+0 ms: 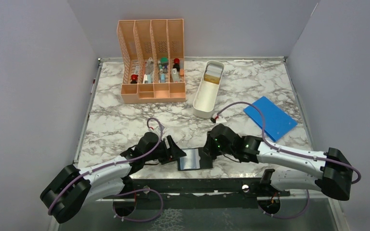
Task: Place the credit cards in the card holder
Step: Open the card holder at the center of the board.
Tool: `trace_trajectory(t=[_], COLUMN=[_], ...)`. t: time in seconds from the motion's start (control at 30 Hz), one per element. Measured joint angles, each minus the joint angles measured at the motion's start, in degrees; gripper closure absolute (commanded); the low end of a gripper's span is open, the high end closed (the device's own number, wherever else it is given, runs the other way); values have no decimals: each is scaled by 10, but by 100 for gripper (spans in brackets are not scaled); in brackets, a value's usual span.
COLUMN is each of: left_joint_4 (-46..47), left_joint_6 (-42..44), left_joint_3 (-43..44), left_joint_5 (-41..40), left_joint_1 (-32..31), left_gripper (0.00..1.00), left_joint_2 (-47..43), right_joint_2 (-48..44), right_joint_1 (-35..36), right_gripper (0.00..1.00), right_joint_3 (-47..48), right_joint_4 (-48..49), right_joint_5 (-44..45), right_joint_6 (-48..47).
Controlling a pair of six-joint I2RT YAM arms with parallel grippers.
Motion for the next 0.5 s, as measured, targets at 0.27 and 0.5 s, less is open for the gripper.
trace_trajectory(t=[0.27, 0.5], left_joint_4=[2, 1], left_joint_6=[-6, -5], left_joint_3=[0, 5], left_joint_5=[-1, -3], left_joint_1=[0, 0], left_gripper=[31, 31], left_joint_2=[0, 8], right_joint_2=[83, 118], right_joint_1=[0, 0], right_gripper=[99, 99], right_joint_3=[-18, -60], right_joint_4=[81, 122], right_joint_5=[-21, -14], right_joint_6=[-14, -12])
